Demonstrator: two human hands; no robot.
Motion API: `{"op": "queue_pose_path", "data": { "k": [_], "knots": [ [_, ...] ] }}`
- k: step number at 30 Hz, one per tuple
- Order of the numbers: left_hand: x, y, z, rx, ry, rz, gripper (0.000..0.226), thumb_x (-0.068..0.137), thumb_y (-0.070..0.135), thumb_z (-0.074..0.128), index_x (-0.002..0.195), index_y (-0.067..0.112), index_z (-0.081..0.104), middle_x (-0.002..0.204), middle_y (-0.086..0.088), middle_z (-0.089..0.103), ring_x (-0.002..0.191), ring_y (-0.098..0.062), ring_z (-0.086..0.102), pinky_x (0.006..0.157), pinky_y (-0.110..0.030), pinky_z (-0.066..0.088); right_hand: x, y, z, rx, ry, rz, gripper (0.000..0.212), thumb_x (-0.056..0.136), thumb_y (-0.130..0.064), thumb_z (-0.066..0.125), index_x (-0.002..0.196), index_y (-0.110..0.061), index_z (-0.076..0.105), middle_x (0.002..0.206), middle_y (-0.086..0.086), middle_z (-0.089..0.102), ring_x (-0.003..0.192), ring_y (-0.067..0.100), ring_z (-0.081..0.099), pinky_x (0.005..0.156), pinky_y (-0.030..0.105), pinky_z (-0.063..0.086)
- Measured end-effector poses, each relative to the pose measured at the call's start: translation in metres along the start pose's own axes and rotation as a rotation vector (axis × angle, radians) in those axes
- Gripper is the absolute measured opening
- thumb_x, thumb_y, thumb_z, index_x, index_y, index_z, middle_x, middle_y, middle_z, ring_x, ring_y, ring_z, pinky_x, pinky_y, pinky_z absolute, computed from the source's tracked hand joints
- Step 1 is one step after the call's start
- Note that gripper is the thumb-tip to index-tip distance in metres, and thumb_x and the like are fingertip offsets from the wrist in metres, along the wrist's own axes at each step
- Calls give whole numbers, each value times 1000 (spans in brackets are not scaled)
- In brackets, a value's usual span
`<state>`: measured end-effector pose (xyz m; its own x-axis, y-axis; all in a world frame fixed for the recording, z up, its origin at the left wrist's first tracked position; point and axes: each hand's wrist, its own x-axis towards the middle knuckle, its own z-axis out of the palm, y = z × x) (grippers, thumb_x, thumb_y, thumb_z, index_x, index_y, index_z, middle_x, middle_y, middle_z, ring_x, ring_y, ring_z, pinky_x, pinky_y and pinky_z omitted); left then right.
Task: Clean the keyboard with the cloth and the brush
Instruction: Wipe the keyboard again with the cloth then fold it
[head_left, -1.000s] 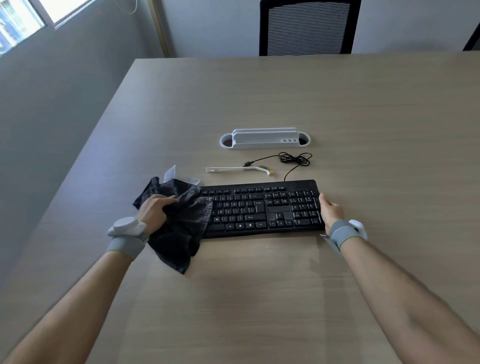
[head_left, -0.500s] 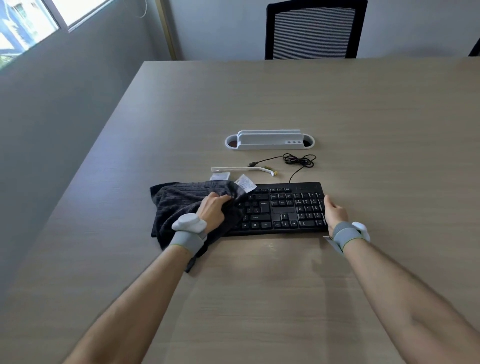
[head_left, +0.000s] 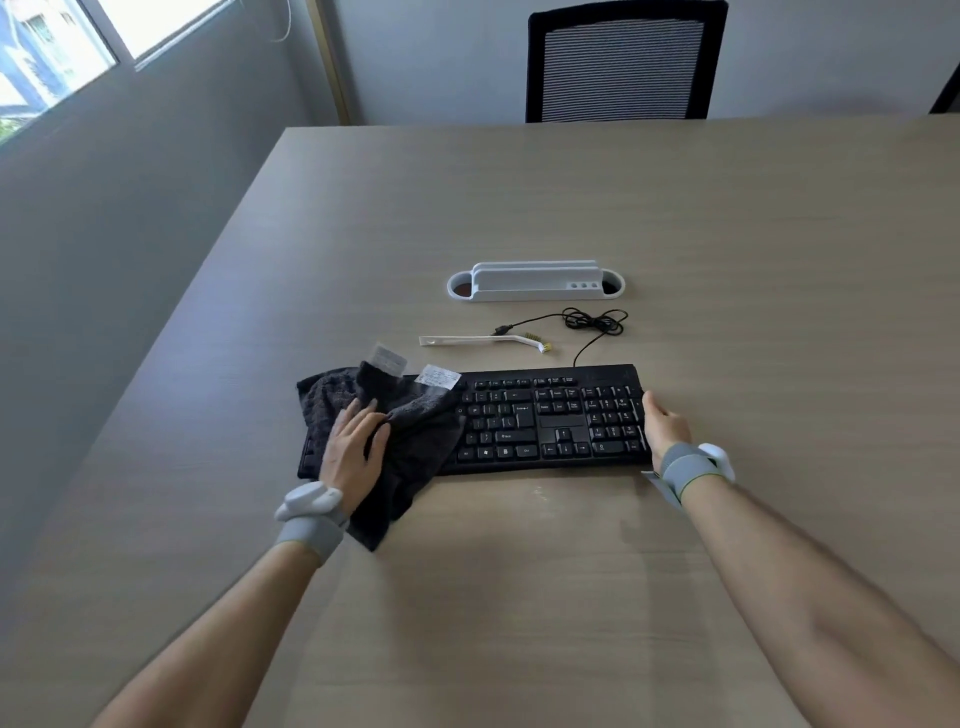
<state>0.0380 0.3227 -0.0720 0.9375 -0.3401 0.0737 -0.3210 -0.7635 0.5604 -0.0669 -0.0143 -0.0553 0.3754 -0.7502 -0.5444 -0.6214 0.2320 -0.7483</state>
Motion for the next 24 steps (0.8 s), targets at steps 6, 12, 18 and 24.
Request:
{"op": "queue_pose_path", "data": {
  "k": [6,12,18,24],
  "knots": [
    [2,84,47,-105,-146,158,36,91,17,46,105,-10,65,111,-26,67,107,-43,62,97,-27,28,2,2,-2,14,-55,21,59,96,-42,42,129,6,49,140,20,48,129,36,45,108,41,35],
    [5,178,95,101,-510,516,81,84,54,2,128,7,51,145,-13,43,136,-32,37,116,-35,24,6,3,-7,-11,-74,44,55,96,-44,42,129,-1,53,134,17,53,123,34,49,102,36,38],
    [9,181,108,211,-393,510,42,97,22,39,139,20,38,152,-6,31,141,-28,27,117,-36,20,10,3,-5,11,-66,14,52,95,-41,47,121,2,58,125,18,59,110,32,55,94,34,42],
    [22,143,72,60,-205,406,27,79,-3,54,103,1,68,109,-19,69,102,-35,61,85,-38,54,9,2,-2,-67,-62,-43,53,96,-39,43,62,1,46,65,9,38,59,23,34,60,27,30]
  ]
}}
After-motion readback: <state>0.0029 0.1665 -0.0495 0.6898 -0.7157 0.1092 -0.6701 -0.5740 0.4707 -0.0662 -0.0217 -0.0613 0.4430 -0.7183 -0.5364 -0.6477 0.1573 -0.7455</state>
